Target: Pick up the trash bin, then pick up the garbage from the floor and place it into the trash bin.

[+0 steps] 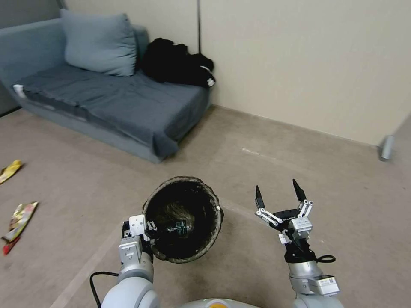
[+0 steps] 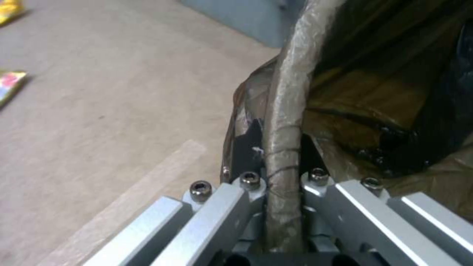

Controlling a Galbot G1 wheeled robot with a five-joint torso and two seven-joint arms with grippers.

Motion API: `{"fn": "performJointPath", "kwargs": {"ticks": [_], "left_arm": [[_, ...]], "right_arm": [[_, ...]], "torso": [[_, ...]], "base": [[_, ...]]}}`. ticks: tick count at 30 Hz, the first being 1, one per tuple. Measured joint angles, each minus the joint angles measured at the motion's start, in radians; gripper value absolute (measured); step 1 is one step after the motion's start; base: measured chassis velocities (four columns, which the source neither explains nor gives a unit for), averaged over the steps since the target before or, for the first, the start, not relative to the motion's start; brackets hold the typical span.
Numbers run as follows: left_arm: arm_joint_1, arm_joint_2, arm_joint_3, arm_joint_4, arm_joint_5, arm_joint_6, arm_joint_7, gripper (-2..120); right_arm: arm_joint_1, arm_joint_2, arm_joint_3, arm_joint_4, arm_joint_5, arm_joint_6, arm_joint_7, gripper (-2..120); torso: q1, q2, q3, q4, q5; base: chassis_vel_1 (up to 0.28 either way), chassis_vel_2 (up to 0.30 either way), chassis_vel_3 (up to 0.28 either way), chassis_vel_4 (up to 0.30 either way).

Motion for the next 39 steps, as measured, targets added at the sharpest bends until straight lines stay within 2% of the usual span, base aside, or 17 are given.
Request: {"fn": "performJointPath", "kwargs": {"ticks": [39], "left_arm": [[0.019,0.002,-0.002,-0.015,0.012,-0.002,-0.002,0]], "right_arm": [[0.043,-0.026,-0.003,-0.010,0.001,-0.037,-0.001,100]], "torso": [[0.000,0.000,0.000,0.0001,0.0001]], "base": [[0.124,0.119,0.125,0.116]]}}
